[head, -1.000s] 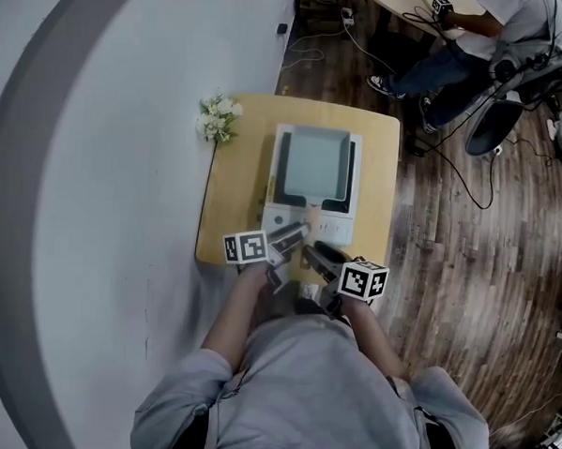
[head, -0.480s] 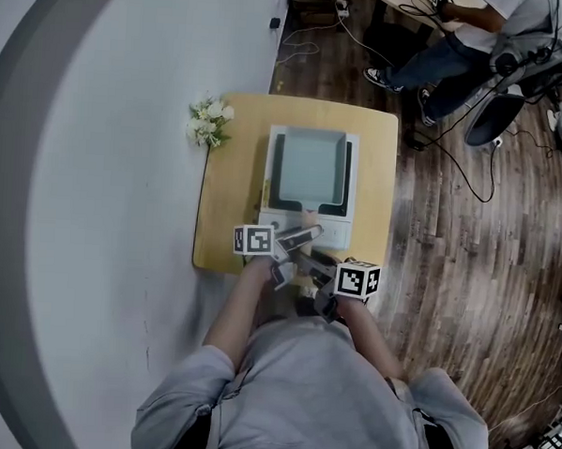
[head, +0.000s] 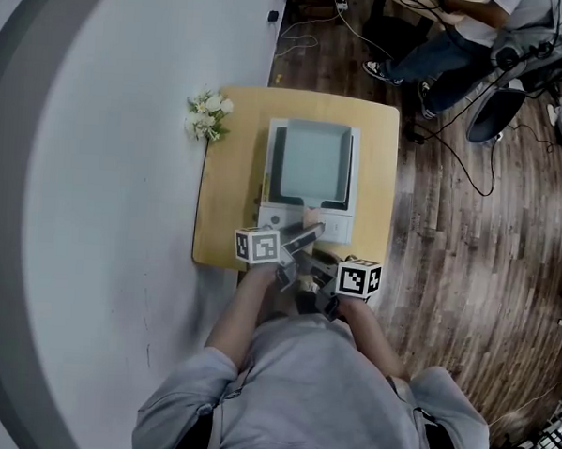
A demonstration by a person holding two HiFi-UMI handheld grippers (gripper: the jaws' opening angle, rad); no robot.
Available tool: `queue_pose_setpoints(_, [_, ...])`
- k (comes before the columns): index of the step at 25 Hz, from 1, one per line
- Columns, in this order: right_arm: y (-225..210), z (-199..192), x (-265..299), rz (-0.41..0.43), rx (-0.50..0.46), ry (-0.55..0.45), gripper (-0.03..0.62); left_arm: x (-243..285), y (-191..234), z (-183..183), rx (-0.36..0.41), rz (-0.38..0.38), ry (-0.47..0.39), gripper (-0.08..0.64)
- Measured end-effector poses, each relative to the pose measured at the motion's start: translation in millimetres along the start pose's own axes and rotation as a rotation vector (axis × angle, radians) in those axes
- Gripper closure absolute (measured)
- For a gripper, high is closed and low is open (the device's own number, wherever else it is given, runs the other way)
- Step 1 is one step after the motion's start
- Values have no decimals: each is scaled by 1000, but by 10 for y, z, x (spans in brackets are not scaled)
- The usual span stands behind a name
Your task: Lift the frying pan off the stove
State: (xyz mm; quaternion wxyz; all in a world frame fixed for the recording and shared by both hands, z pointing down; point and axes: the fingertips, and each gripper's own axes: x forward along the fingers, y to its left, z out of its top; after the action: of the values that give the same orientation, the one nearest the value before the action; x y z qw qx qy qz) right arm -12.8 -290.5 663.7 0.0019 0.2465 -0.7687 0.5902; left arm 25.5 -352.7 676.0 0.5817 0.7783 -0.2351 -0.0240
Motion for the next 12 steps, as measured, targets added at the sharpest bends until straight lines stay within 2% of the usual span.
queue_pose_setpoints(7, [170,10,-108,8,-64,-29,454,-26,-328,5,114,-15,3,422])
queue_pose_setpoints(12, [281,-73,-199,8,-106,-47,454,-86,-529,-72,149,-51,-8,422])
